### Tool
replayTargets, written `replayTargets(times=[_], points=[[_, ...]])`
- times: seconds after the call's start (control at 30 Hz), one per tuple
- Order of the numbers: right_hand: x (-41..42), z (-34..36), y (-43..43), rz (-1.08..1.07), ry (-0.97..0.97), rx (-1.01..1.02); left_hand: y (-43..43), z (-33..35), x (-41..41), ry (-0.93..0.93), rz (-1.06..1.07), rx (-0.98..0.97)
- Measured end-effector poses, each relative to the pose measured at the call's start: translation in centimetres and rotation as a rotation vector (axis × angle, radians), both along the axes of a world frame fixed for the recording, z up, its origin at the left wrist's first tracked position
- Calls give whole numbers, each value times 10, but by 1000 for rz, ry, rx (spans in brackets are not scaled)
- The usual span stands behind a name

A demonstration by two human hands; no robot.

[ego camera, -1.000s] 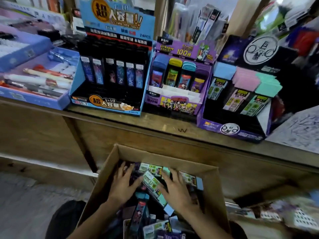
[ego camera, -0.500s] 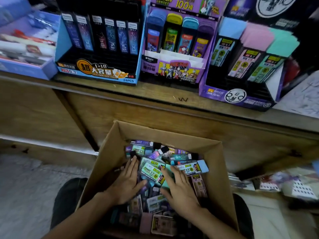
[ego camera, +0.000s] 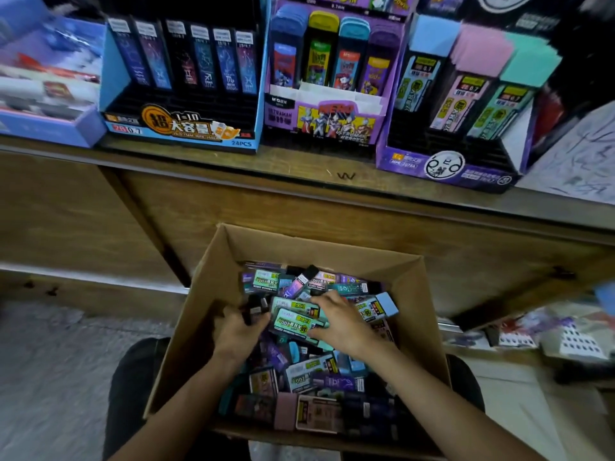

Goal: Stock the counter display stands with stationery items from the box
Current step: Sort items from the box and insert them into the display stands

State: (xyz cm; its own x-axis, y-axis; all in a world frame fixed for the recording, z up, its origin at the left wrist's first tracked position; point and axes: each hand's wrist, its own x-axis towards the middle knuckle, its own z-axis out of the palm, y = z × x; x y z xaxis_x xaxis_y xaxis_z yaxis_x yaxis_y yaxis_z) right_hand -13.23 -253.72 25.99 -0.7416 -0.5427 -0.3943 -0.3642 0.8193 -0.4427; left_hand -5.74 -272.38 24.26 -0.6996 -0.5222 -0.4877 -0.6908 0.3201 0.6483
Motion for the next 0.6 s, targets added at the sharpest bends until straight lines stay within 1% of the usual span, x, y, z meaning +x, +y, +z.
replayTargets(times=[0.07, 0.1, 0.2, 0.3, 0.4, 0.53, 0.6], points=[[-2, 2, -3, -22, -11, 14, 3, 1, 3, -81, 119, 53], [-4, 3, -4, -30, -14, 20, 3, 1, 3, -78, 151, 111], [-9, 7, -5, -68, -35, 10, 1, 4, 3, -9, 124, 264], [-9, 10, 0, -128, -138, -36, -2, 9, 4, 16, 173, 360], [-6, 12, 7, -207, -237, -128, -1, 13, 5, 43, 245, 446], [-1, 21, 17, -353, -277, -279, 3, 21, 6, 102, 333, 551], [2, 28, 22, -415, -315, -386, 6, 26, 6, 171, 377, 607]])
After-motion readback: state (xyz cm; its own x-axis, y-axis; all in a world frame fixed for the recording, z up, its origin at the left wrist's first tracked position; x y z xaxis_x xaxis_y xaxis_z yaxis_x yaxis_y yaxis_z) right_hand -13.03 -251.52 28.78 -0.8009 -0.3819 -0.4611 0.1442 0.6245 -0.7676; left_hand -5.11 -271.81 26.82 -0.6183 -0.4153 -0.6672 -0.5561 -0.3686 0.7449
